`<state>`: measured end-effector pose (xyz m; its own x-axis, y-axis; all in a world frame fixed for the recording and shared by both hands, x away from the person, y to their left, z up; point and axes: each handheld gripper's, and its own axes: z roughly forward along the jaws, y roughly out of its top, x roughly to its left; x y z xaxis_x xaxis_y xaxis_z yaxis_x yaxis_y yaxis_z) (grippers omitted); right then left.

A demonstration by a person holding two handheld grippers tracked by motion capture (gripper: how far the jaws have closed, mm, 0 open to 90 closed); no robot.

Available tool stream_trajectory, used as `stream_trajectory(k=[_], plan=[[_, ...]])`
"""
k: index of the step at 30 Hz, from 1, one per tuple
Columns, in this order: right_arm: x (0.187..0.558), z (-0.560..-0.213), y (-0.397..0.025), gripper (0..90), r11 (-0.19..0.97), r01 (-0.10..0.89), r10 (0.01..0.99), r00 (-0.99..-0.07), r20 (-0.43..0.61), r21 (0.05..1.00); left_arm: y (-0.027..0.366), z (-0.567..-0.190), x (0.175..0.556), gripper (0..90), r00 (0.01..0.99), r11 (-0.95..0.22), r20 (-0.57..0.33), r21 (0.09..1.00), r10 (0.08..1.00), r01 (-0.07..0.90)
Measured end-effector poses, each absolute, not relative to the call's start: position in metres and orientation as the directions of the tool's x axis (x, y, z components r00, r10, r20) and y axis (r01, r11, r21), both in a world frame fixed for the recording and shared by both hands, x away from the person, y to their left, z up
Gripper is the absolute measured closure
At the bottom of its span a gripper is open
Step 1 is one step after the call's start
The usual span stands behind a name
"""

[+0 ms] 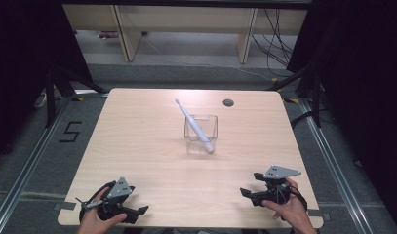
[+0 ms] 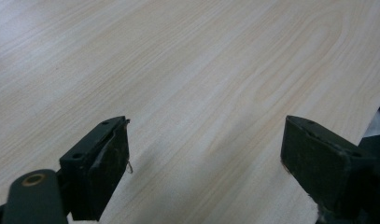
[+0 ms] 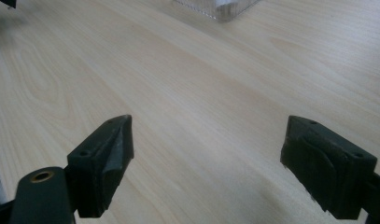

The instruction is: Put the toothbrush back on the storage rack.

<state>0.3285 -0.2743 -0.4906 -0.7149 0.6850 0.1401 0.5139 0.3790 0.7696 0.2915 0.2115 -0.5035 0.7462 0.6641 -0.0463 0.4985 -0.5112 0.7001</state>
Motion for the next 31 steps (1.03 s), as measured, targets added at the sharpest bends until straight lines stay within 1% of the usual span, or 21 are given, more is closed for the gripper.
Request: stream_trajectory(k=[3,4,5,8,10,11,12,15,18,20,23,27,28,31], plan=[[0.3250,-0.4905,-0.2734,17.3,0.359,0.545,0.698,-0.696,0.169,0.758,0.2116,-0.5038,0.2917,15.0,0.746,-0.514,-0.044,0.698,0.664,0.499],[0.3244,-0.4904,-0.2737,17.3,0.358,0.543,0.699,-0.695,0.167,0.760,0.2116,-0.5037,0.2917,15.0,0.746,-0.514,-0.044,0.698,0.664,0.499],[0.3260,-0.4904,-0.2755,17.3,0.378,0.506,0.695,-0.708,0.123,0.776,0.2115,-0.5038,0.2918,15.0,0.746,-0.513,-0.045,0.698,0.665,0.499],[0.3231,-0.4901,-0.2746,17.3,0.369,0.533,0.702,-0.697,0.147,0.762,0.2115,-0.5040,0.2916,15.0,0.745,-0.511,-0.047,0.698,0.666,0.501],[0.3224,-0.4910,-0.2742,17.3,0.359,0.534,0.705,-0.693,0.152,0.765,0.2120,-0.5037,0.2919,15.0,0.745,-0.514,-0.042,0.699,0.665,0.498],[0.3239,-0.4913,-0.2759,17.3,0.378,0.505,0.699,-0.705,0.118,0.776,0.2121,-0.5037,0.2919,15.0,0.745,-0.513,-0.041,0.699,0.665,0.497],[0.3235,-0.4914,-0.2761,17.3,0.379,0.505,0.700,-0.704,0.117,0.776,0.2120,-0.5037,0.2918,15.0,0.745,-0.512,-0.043,0.701,0.665,0.497],[0.3211,-0.4911,-0.2756,17.3,0.370,0.533,0.700,-0.698,0.148,0.761,0.2133,-0.5029,0.2924,15.0,0.754,-0.534,-0.029,0.688,0.656,0.491],[0.3231,-0.4919,-0.2771,17.3,0.385,0.515,0.675,-0.723,0.147,0.766,0.2132,-0.5029,0.2924,15.0,0.754,-0.533,-0.029,0.689,0.656,0.491],[0.3216,-0.4913,-0.2777,17.3,0.384,0.497,0.700,-0.707,0.106,0.778,0.2132,-0.5031,0.2925,15.0,0.752,-0.531,-0.030,0.689,0.658,0.493],[0.3213,-0.4916,-0.2777,17.3,0.387,0.504,0.695,-0.710,0.115,0.772,0.2129,-0.5031,0.2922,15.0,0.754,-0.533,-0.030,0.688,0.657,0.492],[0.3207,-0.4914,-0.2781,17.3,0.395,0.502,0.702,-0.705,0.100,0.769,0.2124,-0.5036,0.2919,15.0,0.750,-0.524,-0.037,0.692,0.661,0.496],[0.3192,-0.4917,-0.2769,17.3,0.380,0.523,0.706,-0.697,0.126,0.763,0.2129,-0.5034,0.2922,15.0,0.752,-0.533,-0.031,0.687,0.658,0.494],[0.3192,-0.4918,-0.2771,17.3,0.379,0.525,0.706,-0.697,0.129,0.762,0.2125,-0.5036,0.2920,15.0,0.750,-0.525,-0.037,0.691,0.660,0.497]])
